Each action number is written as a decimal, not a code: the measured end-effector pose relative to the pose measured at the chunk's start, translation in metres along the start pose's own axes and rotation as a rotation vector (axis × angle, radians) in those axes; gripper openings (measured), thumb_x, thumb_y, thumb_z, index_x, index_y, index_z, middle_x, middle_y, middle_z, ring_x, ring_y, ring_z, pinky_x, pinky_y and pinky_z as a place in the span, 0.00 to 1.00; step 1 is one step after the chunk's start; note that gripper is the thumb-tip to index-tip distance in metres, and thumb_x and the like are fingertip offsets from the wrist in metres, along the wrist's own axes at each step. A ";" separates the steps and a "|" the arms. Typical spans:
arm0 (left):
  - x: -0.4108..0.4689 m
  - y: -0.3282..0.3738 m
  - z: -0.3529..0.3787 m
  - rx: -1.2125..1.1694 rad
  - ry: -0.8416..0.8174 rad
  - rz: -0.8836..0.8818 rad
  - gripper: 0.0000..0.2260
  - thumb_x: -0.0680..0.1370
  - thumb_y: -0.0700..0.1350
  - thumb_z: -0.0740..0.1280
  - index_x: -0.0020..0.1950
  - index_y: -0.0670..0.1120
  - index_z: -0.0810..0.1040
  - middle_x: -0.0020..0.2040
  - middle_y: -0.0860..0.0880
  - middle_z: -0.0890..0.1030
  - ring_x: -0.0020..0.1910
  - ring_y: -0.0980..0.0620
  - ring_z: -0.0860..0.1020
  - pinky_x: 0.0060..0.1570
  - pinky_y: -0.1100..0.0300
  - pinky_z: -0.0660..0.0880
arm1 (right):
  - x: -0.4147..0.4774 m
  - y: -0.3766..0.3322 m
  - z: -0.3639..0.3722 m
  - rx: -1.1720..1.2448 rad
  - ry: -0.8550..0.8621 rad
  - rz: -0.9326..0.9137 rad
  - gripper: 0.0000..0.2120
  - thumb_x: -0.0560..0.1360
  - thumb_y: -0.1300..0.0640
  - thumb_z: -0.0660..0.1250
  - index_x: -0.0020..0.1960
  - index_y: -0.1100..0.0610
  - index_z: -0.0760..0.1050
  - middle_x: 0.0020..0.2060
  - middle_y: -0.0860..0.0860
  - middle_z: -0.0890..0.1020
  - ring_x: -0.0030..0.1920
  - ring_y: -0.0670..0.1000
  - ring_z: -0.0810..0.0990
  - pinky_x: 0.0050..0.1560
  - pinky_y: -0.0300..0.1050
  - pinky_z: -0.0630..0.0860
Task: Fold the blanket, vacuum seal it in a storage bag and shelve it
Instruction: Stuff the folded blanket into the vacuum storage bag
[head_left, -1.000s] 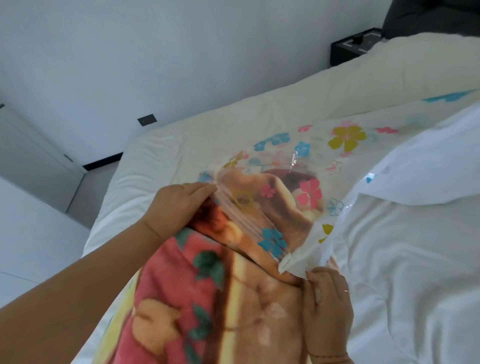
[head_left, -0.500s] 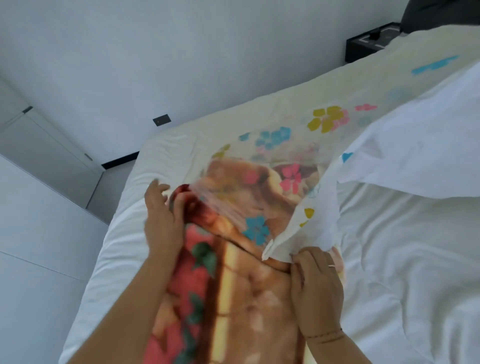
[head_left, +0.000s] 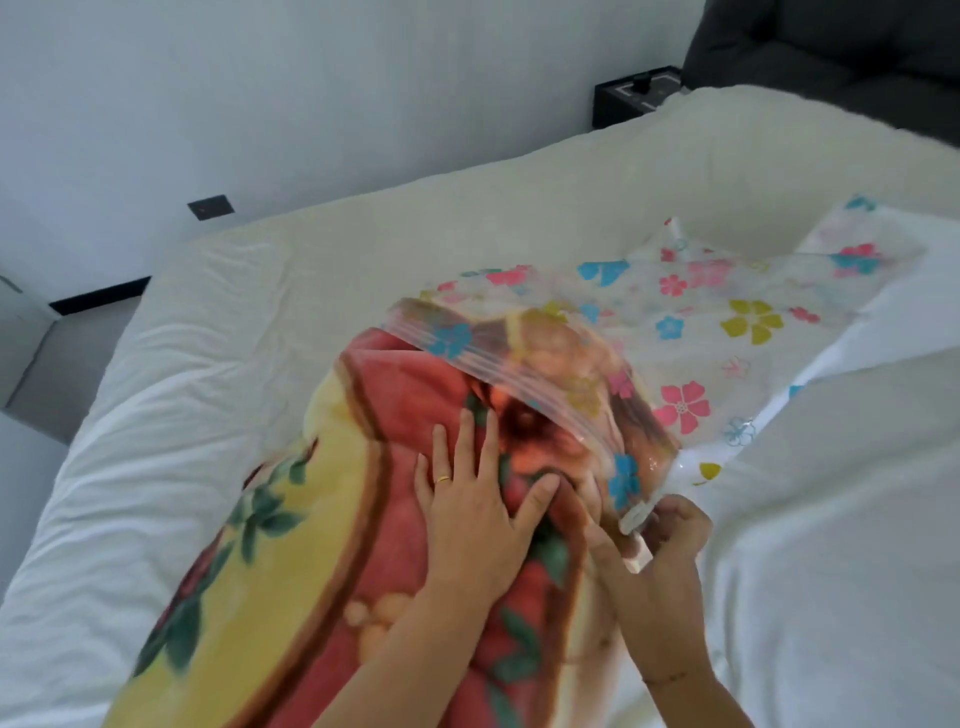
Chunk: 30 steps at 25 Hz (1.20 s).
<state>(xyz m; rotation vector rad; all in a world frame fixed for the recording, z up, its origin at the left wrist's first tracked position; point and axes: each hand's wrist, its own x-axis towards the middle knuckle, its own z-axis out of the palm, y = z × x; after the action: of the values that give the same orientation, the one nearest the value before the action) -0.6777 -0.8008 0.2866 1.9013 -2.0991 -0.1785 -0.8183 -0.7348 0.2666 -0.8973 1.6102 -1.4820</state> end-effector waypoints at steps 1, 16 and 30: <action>-0.004 0.006 0.004 0.026 -0.013 0.022 0.40 0.73 0.74 0.40 0.77 0.52 0.59 0.76 0.48 0.62 0.75 0.42 0.60 0.71 0.41 0.59 | -0.001 0.004 -0.004 0.006 0.030 -0.006 0.25 0.68 0.54 0.76 0.55 0.51 0.62 0.48 0.45 0.75 0.43 0.32 0.78 0.42 0.25 0.72; -0.025 0.075 0.063 0.279 -0.165 0.350 0.23 0.76 0.60 0.52 0.65 0.55 0.76 0.71 0.43 0.70 0.71 0.32 0.63 0.66 0.31 0.53 | 0.018 0.046 -0.038 -0.603 0.510 -0.128 0.16 0.78 0.53 0.59 0.61 0.52 0.79 0.51 0.56 0.78 0.49 0.57 0.80 0.51 0.50 0.76; 0.031 -0.030 -0.032 0.084 0.162 0.413 0.21 0.70 0.61 0.62 0.54 0.48 0.77 0.54 0.45 0.77 0.55 0.42 0.75 0.59 0.50 0.65 | -0.028 0.103 -0.022 -0.871 0.029 -0.503 0.24 0.84 0.53 0.41 0.70 0.62 0.66 0.72 0.55 0.65 0.77 0.52 0.51 0.72 0.49 0.56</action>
<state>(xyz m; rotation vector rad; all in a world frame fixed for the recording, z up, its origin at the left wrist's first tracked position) -0.6423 -0.8308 0.3126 1.4237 -2.3559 0.1514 -0.8253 -0.6910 0.1664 -1.8709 2.1949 -1.0480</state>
